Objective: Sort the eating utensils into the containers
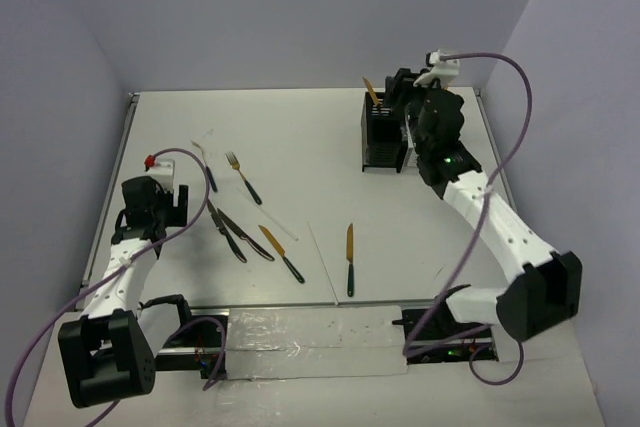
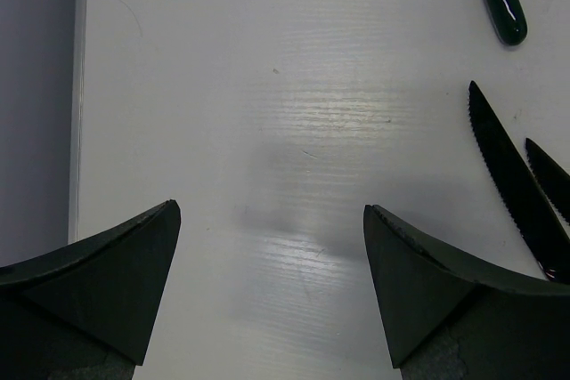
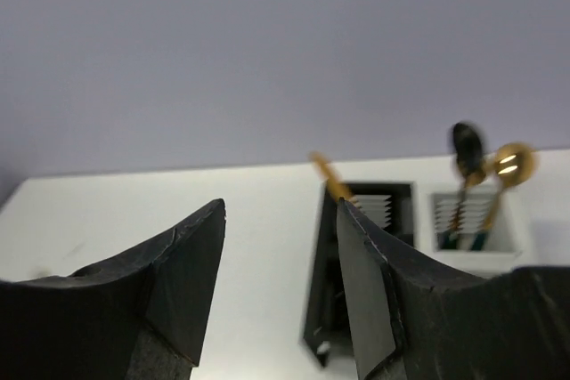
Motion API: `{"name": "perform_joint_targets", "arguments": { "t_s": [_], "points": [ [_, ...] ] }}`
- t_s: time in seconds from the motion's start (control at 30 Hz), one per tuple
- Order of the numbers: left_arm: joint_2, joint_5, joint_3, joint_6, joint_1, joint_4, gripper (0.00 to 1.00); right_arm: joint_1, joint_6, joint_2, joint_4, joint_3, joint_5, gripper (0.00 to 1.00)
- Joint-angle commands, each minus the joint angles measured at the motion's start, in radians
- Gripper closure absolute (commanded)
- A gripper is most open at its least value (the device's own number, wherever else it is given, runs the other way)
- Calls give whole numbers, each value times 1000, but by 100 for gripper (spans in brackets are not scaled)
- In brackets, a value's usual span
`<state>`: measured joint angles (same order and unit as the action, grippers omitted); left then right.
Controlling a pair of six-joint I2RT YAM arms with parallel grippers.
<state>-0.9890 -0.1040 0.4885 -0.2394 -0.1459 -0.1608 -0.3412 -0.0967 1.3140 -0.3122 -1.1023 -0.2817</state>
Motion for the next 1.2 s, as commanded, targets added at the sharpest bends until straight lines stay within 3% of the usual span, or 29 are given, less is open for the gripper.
{"name": "perform_joint_targets", "arguments": {
  "t_s": [0.0, 0.23, 0.37, 0.67, 0.83, 0.93, 0.97, 1.07, 1.17],
  "points": [
    [24, 27, 33, 9, -4, 18, 6, -67, -245, -56, 531, -48, 142, 39],
    [59, 63, 25, 2, -4, 3, 6, -389, -437, -39, 1016, 24, 147, 32],
    [87, 55, 22, -1, -4, -5, 6, -551, -521, -29, 963, 183, 212, 31],
    [131, 44, 4, -8, -9, -9, 6, -634, -633, 163, 921, 286, 144, 33],
    [130, 46, 2, -9, -9, -6, 6, -637, -630, 266, 866, 318, 182, 49],
    [119, 52, 4, -11, -9, -6, 6, -641, -632, 281, 861, 325, 177, 68],
    [118, 53, 5, -9, -12, -6, 6, -641, -635, 277, 867, 326, 170, 81],
    [104, 64, 10, -9, -11, -11, 6, -642, -641, 245, 893, 315, 119, 99],
    [89, 67, 16, -11, -11, -13, 6, -641, -638, 225, 938, 280, 41, 100]
  ]
}}
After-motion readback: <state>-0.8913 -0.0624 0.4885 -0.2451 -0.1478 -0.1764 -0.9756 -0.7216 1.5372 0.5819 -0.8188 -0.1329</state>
